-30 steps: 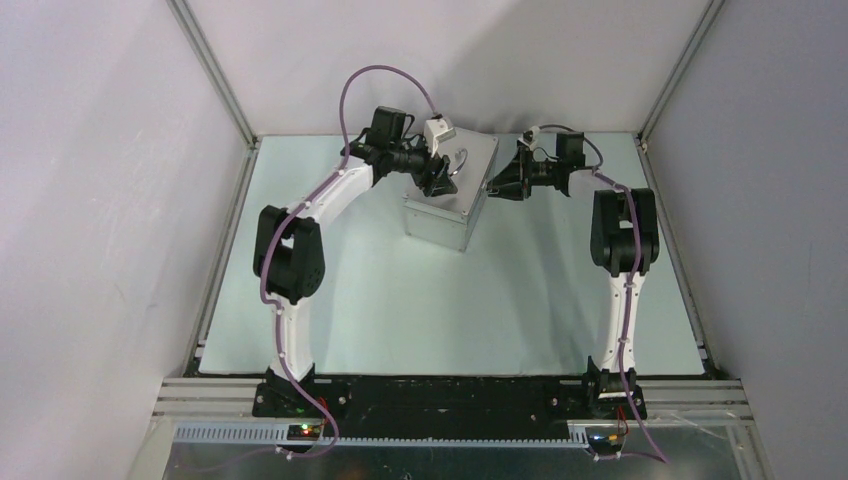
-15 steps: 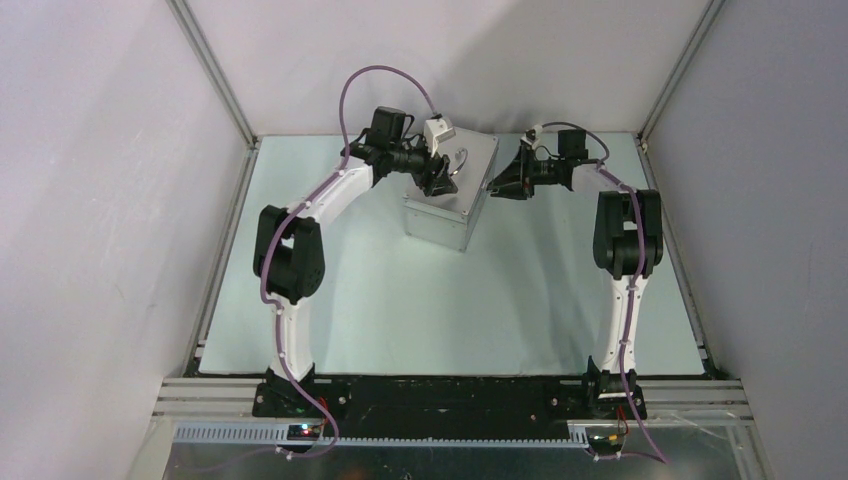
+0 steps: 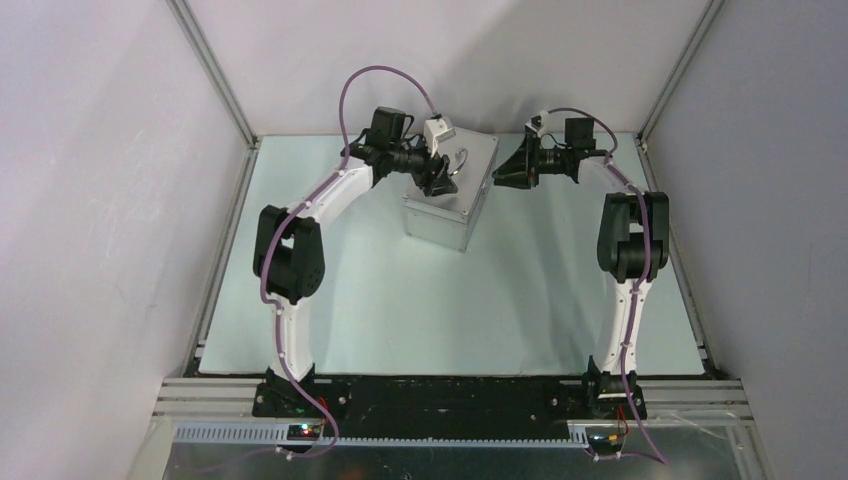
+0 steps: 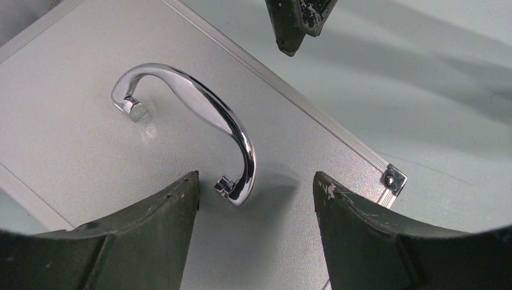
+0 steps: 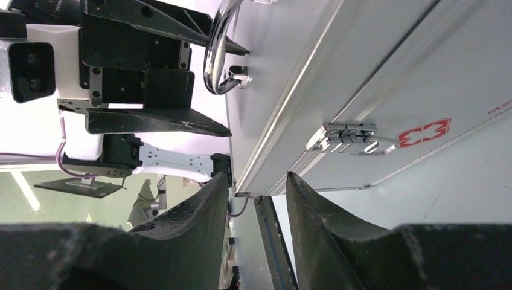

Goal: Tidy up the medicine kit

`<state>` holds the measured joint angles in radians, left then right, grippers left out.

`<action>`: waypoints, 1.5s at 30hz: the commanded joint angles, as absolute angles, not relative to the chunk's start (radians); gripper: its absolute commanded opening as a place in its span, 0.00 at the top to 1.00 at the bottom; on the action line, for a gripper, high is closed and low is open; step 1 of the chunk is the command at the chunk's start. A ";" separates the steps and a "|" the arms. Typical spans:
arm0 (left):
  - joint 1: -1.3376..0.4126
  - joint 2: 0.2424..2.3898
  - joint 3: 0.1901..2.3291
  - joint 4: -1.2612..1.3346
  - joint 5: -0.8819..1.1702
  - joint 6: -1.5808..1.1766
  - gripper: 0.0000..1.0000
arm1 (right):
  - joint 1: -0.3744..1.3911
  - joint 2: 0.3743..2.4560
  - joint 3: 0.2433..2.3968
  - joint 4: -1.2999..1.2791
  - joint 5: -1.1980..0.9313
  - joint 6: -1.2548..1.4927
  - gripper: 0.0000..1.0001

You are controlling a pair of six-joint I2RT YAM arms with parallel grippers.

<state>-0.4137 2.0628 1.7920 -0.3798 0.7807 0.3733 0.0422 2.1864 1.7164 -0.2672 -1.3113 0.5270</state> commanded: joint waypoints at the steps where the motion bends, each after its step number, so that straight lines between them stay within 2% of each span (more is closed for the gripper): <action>1: -0.411 2.109 1.729 -0.524 0.728 0.336 0.26 | 0.053 2.153 1.754 -0.226 -1.342 0.553 0.55; 8: -0.411 2.104 1.725 -0.525 0.717 0.337 0.26 | 0.037 2.163 1.759 -0.241 -1.291 0.486 0.54; 12: -0.410 2.104 1.724 -0.524 0.713 0.333 0.26 | 0.031 2.176 1.748 -0.345 -1.227 0.356 0.40; 16: -0.404 2.099 1.720 -0.525 0.718 0.314 0.22 | 0.032 2.235 1.727 -0.248 -1.289 0.381 0.31; 21: -0.404 2.096 1.718 -0.539 0.730 0.295 0.16 | 0.039 2.329 1.759 -0.067 -1.370 0.483 0.25; 24: -0.403 2.103 1.719 -0.544 0.723 0.285 0.14 | 0.048 2.366 1.746 0.097 -1.417 0.640 0.23; 26: -0.404 2.104 1.721 -0.547 0.719 0.286 0.14 | 0.058 2.385 1.704 0.372 -1.457 0.799 0.22; 28: -0.404 2.102 1.724 -0.548 0.712 0.288 0.14 | 0.068 2.403 1.688 0.487 -1.477 0.912 0.22; 36: -0.403 2.106 1.720 -0.549 0.712 0.293 0.15 | 0.091 2.433 1.706 0.657 -1.533 1.043 0.23; 45: -0.402 2.114 1.721 -0.551 0.727 0.311 0.15 | 0.074 2.346 1.585 0.758 -1.608 1.144 0.36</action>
<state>-0.4076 2.0552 1.7763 -0.3668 0.7898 0.3378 0.0711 2.4439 1.6337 0.6376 -1.4834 1.0531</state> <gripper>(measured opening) 0.848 0.667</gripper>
